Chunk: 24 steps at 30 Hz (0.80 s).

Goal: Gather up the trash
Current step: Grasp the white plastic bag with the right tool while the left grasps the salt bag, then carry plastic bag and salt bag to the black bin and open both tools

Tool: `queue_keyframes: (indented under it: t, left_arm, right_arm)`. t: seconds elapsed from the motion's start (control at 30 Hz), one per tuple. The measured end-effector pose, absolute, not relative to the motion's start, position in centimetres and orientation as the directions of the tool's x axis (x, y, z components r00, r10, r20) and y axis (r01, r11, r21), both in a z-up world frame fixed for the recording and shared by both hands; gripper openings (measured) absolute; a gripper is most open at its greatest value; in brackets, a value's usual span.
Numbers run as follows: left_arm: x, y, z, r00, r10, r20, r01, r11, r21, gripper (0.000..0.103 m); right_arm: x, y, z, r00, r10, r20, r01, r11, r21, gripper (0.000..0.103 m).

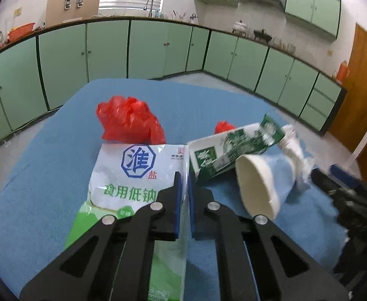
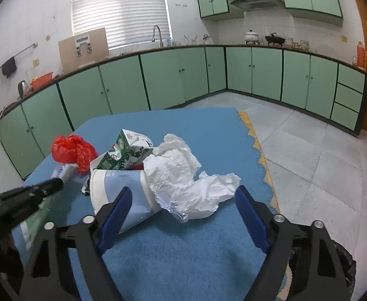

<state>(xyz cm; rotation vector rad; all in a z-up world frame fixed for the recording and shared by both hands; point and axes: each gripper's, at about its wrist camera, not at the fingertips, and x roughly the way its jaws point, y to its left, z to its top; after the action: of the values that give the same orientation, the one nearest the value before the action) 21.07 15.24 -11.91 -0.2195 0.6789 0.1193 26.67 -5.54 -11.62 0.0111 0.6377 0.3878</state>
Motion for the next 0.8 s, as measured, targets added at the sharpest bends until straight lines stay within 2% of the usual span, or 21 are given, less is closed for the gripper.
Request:
queue_keyframes:
  t: [0.17, 0.43, 0.57, 0.8]
  left_arm:
    - [20.8, 14.4, -12.0, 0.775, -0.002, -0.631, -0.158, 0.967, -0.198, 0.004]
    - [20.9, 12.8, -11.3, 0.785, -0.029, -0.618, -0.126, 0.971, -0.205, 0.004]
    - [20.5, 12.7, -10.7, 0.797, -0.033, -0.603, -0.123, 0.969, -0.214, 0.004]
    - [19.4, 12.3, -9.4, 0.821, -0.056, -0.569, -0.098, 0.967, -0.237, 0.003]
  right_arm:
    - [28.2, -4.9, -12.6, 0.696, 0.35, -0.627, -0.345, 0.929, 0.135, 0.059]
    - [28.8, -4.6, -13.1, 0.645, 0.401, -0.651, -0.394, 0.904, 0.166, 0.016]
    - [27.8, -5.1, -12.2, 0.665, 0.422, -0.616, -0.41, 0.896, 0.171, 0.011]
    - [25.4, -6.6, -9.6, 0.695, 0.462, -0.55, -0.433, 0.881, 0.192, 0.011]
